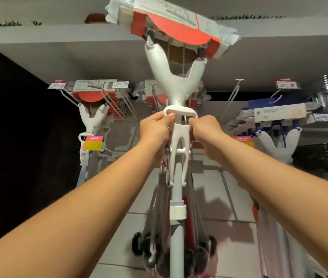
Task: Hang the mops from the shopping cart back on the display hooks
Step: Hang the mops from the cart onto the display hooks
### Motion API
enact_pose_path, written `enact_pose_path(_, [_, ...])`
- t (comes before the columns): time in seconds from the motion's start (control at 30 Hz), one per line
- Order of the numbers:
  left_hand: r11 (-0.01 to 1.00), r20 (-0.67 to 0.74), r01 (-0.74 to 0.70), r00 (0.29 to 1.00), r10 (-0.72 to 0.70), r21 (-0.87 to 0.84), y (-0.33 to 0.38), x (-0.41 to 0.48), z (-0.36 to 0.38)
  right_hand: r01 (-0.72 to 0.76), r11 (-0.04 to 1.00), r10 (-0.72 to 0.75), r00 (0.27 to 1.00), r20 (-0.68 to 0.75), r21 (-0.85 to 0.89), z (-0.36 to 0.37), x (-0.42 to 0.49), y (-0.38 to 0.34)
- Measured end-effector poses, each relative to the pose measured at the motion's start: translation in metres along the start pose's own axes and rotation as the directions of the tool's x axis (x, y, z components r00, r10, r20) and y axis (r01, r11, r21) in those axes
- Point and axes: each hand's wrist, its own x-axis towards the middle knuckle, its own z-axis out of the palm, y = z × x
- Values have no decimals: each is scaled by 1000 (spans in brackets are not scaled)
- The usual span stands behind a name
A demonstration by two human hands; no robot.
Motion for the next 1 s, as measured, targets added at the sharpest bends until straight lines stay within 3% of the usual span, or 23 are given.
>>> enact_pose_path(0.43, [998, 59, -21, 998, 17, 62, -56, 163, -20, -43, 994, 45, 999, -21, 100, 82, 139, 22])
enact_pose_path(1.0, [993, 61, -90, 994, 86, 79, -124, 260, 2, 41, 997, -44, 998, 46, 62, 101, 248, 64])
